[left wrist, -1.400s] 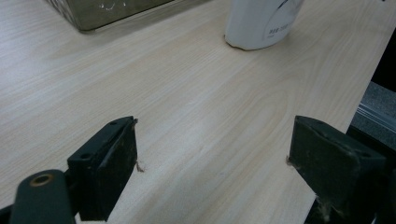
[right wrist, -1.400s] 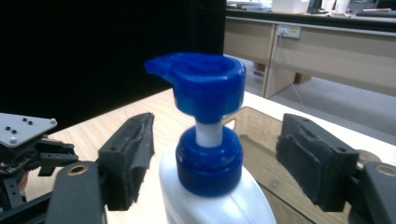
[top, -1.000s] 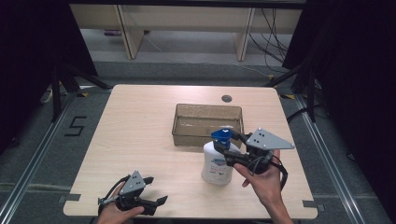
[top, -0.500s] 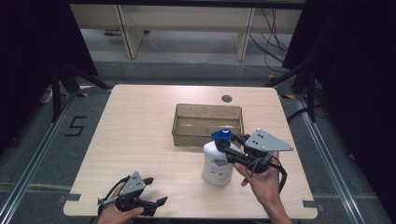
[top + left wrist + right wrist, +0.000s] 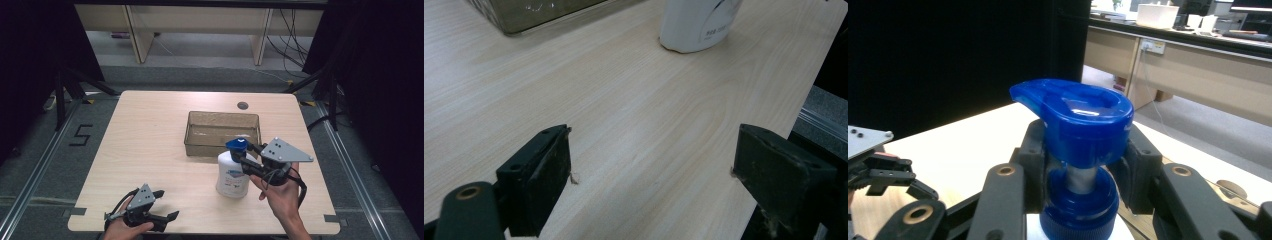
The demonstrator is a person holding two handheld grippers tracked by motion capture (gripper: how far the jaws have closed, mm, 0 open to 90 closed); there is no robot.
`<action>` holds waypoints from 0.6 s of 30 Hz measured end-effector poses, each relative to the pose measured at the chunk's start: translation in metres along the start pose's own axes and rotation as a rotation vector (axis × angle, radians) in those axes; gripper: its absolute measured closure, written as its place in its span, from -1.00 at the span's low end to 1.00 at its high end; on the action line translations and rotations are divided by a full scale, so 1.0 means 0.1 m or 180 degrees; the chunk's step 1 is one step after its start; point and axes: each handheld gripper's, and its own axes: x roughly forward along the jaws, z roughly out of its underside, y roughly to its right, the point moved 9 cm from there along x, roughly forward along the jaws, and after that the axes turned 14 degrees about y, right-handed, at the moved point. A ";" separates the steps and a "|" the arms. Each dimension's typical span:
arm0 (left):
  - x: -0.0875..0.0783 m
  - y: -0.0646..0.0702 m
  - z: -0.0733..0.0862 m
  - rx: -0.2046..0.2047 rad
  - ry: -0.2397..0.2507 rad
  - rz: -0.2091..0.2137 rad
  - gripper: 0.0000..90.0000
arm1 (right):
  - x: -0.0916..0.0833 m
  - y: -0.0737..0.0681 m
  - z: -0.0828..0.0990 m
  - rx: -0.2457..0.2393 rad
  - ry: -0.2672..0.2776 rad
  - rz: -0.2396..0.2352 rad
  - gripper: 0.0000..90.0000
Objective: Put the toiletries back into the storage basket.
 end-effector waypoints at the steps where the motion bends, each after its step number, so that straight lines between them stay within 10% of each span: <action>1: 0.00 0.00 0.00 -0.0011 0.0001 0.0000 -0.67 | 0.02 -0.01 0.00 0.0030 0.0040 -0.0013 0.37; 18: -0.01 -0.01 -0.01 0.0030 -0.0002 0.0001 -0.67 | 0.08 0.02 -0.03 -0.0018 0.0087 0.0032 0.38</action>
